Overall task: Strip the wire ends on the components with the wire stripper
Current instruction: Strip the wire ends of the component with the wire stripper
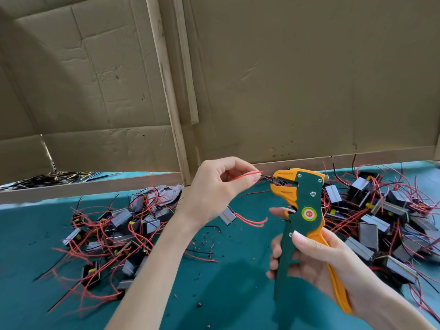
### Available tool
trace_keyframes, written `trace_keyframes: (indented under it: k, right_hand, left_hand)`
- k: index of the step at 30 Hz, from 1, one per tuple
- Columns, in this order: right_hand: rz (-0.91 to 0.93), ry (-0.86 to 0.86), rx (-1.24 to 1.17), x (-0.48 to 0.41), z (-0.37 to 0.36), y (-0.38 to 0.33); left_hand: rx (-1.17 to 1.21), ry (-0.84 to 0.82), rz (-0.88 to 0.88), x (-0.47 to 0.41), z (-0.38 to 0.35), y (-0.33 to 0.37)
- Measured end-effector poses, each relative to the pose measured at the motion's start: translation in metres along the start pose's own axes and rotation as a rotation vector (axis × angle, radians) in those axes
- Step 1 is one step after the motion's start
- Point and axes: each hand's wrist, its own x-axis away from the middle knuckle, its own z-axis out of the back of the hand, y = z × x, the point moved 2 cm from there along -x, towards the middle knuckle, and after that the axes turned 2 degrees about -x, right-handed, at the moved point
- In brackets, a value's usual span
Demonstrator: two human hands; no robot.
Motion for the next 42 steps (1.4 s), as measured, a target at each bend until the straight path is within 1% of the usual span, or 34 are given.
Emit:
trace_keyframes:
  k: [4,8,11,16,20,27,30,32,33,34,35,37,39,42]
  right_hand:
    - [0.009,-0.022,0.014,0.002,-0.004,-0.001]
    - [0.013,-0.044,0.044,0.002,-0.004,-0.002]
    - [0.011,-0.043,0.064,0.001,-0.004,-0.001]
    - [-0.002,-0.035,0.173,0.002,-0.003,-0.001]
    - [-0.033,-0.011,0.251,0.003,-0.004,0.000]
    - [-0.057,0.078,0.291,0.003,-0.005,0.011]
    - [-0.033,0.133,0.299,0.001,-0.008,0.017]
    - [0.011,0.217,0.362,0.000,-0.006,0.019]
    - [0.029,0.244,0.381,-0.001,-0.004,0.018]
    - [0.035,0.245,0.367,-0.001,-0.001,0.018]
    - [0.033,0.224,0.315,-0.002,0.000,0.016]
    - [0.040,0.116,0.191,-0.003,-0.001,0.010]
    - [0.047,0.054,0.182,-0.006,0.000,0.007]
    - [0.034,0.039,0.206,-0.007,0.004,0.007]
  left_hand:
    - [0.059,-0.028,0.026,0.001,-0.007,-0.001]
    - [0.141,-0.109,0.126,0.002,-0.008,-0.007]
    - [0.172,-0.146,0.167,0.002,-0.007,-0.010]
    - [0.212,-0.228,0.208,0.002,-0.001,-0.014]
    - [0.188,-0.297,0.209,0.004,0.004,-0.015]
    - [0.147,-0.348,0.222,0.004,0.008,-0.019]
    - [0.227,-0.339,0.252,0.005,0.007,-0.021]
    - [0.434,-0.346,0.340,0.005,0.005,-0.024]
    - [0.540,-0.358,0.384,0.006,0.004,-0.026]
    - [0.594,-0.356,0.406,0.006,0.003,-0.028]
    - [0.595,-0.341,0.406,0.006,0.001,-0.030]
    - [0.547,-0.293,0.373,0.005,-0.001,-0.033]
    - [0.518,-0.249,0.334,0.004,-0.002,-0.034]
    - [0.469,-0.213,0.282,0.001,-0.001,-0.033]
